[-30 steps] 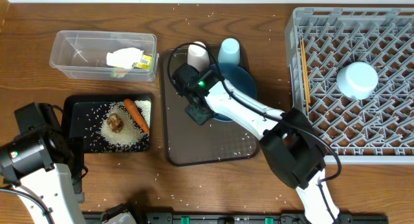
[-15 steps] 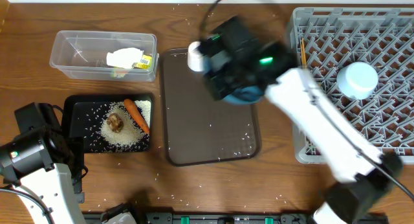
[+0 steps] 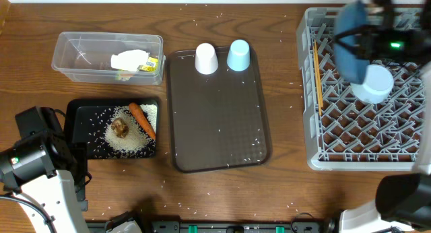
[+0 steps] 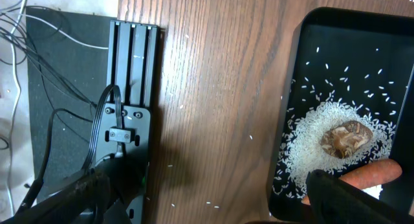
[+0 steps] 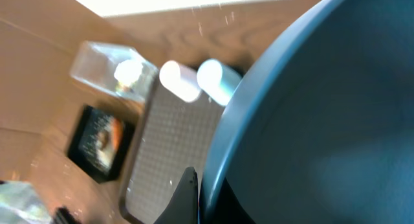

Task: Sort waste into correct bins and load items into the dishwasher rack
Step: 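Grip the teal plate's rim and lift it toward the rack, then stand the teal plate in the rack and open the right gripper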

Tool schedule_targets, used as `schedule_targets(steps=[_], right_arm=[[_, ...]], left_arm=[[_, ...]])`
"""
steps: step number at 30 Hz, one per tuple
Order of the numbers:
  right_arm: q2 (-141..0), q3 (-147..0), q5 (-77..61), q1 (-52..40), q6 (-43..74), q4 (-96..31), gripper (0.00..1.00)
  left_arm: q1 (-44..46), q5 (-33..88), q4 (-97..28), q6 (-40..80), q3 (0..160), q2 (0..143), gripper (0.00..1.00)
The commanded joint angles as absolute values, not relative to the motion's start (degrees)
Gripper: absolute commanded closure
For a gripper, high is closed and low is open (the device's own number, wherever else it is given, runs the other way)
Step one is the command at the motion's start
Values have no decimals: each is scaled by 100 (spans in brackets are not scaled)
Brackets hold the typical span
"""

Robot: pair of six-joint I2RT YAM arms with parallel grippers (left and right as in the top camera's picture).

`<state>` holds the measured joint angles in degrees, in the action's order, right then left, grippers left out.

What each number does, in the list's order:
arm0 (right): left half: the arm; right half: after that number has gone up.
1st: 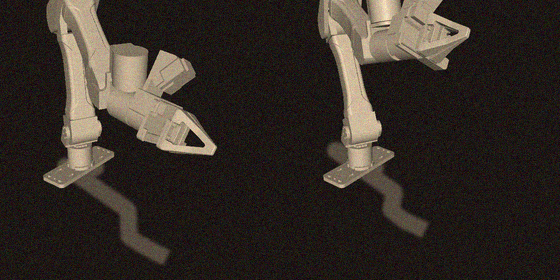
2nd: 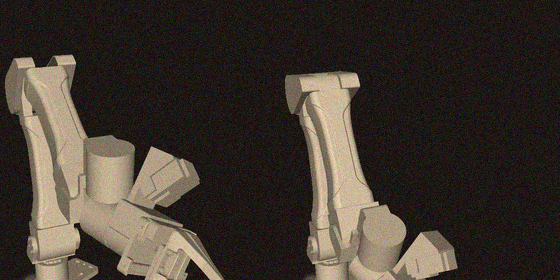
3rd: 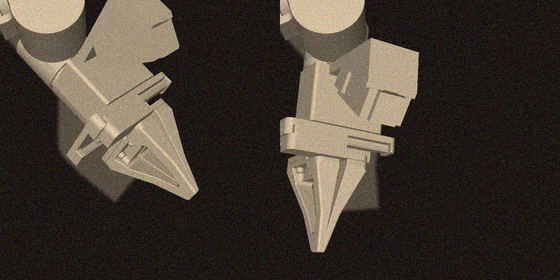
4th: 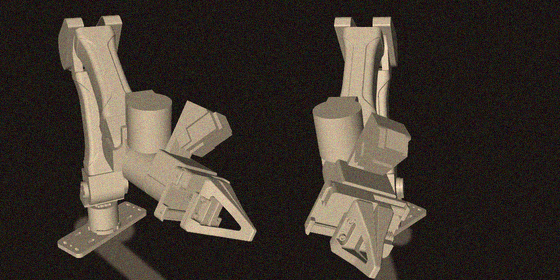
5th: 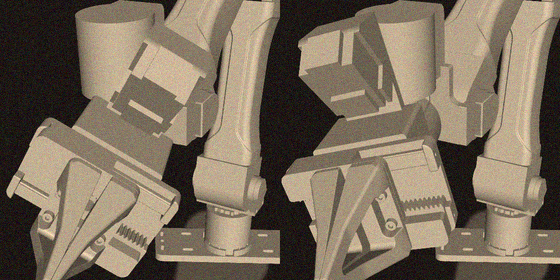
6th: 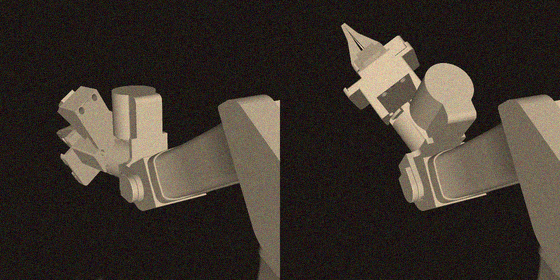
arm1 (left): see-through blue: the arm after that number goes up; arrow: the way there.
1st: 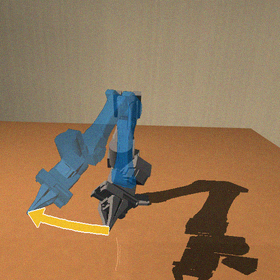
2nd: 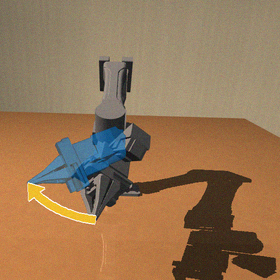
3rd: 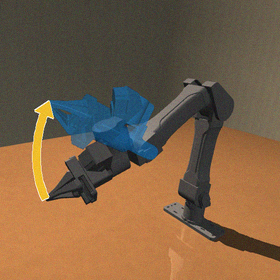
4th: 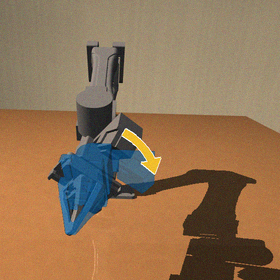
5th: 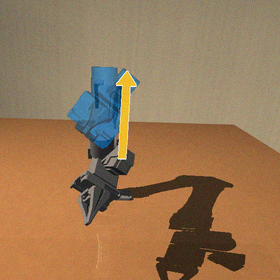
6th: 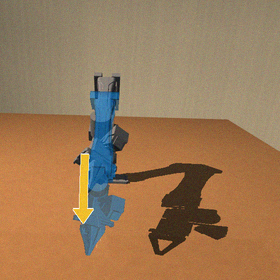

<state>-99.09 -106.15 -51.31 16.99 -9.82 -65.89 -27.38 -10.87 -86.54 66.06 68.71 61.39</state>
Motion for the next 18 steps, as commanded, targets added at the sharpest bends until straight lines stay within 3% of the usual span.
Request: schedule_targets(steps=[1, 8, 18], right_arm=[[-10136, -10497, -7013, 2381, -2008, -6514, 99], [-10897, -10322, -8576, 2908, -2646, -5540, 99], [-12040, -10322, -8899, 2908, -2305, -3841, 99]], left_arm=[[-2773, -1149, -8672, 6674, 6884, 6141, 2], [-2773, -1149, -8672, 6674, 6884, 6141, 2], [-2773, -1151, -8672, 6674, 6884, 6141, 2]])
